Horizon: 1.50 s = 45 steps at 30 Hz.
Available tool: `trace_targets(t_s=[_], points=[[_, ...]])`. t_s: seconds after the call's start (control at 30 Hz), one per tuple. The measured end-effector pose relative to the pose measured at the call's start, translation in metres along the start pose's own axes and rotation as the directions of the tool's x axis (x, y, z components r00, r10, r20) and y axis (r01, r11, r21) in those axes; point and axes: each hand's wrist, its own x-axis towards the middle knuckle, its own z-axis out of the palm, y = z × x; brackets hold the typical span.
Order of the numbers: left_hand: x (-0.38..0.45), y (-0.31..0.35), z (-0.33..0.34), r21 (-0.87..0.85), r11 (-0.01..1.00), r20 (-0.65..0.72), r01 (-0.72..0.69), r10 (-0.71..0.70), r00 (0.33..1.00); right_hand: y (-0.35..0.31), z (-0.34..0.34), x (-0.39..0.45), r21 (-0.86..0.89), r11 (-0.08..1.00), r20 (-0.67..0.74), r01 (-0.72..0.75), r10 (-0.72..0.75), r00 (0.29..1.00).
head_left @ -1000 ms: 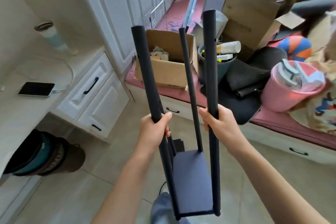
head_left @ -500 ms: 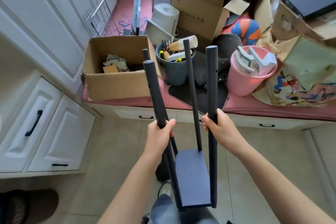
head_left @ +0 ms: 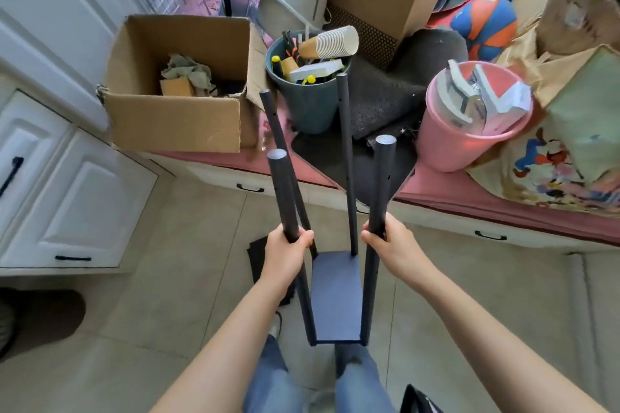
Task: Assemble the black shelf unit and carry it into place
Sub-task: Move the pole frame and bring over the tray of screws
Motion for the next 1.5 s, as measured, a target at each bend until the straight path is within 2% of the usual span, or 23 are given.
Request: trace_targets(t_s=[0.1,0.2,0.4,0.67,0.77,0.9,1.07,1.2,1.4,1.5], points=[[0.015,-0.021,0.035,-0.015,0.997,-0.077,0.074,-0.075,0.994,0.034,-0.013,0.025,-0.041,0.999,0.107,-0.009,0.014,0.994],[0.028,-0.042,0.064,-0.019,0.993,-0.085,0.119,-0.12,0.989,0.064,-0.026,0.048,-0.054,0.999,0.205,-0.002,0.013,0.979],[0.062,-0.087,0.088,0.143,0.99,-0.009,0.017,-0.016,1.0,0.12,-0.022,0.089,-0.09,0.996,0.255,0.022,0.002,0.967],[0.099,-0.15,0.116,0.266,0.962,-0.086,-0.061,0.086,0.993,0.19,0.029,0.12,-0.085,0.996,0.256,-0.005,0.026,0.966],[0.102,-0.172,0.118,0.334,0.938,-0.119,-0.096,0.143,0.983,0.207,0.046,0.118,-0.112,0.994,0.3,0.006,0.028,0.953],[0.094,-0.193,0.117,0.226,0.974,-0.216,-0.019,0.069,0.974,0.22,0.067,0.112,-0.082,0.997,0.295,0.005,0.019,0.955],[0.089,-0.212,0.11,0.345,0.938,-0.211,-0.026,0.105,0.972,0.228,0.084,0.114,-0.036,0.999,0.314,-0.027,0.037,0.949],[0.096,-0.227,0.109,0.331,0.942,-0.197,0.049,0.019,0.98,0.239,0.093,0.108,-0.022,0.997,0.306,-0.077,0.08,0.949],[0.106,-0.245,0.127,0.19,0.978,-0.214,0.091,-0.049,0.976,0.26,0.096,0.116,-0.094,0.992,0.252,-0.086,0.107,0.962],[0.103,-0.256,0.139,0.088,0.993,-0.211,0.081,-0.061,0.976,0.275,0.098,0.117,-0.051,0.994,0.216,-0.097,0.105,0.971]])
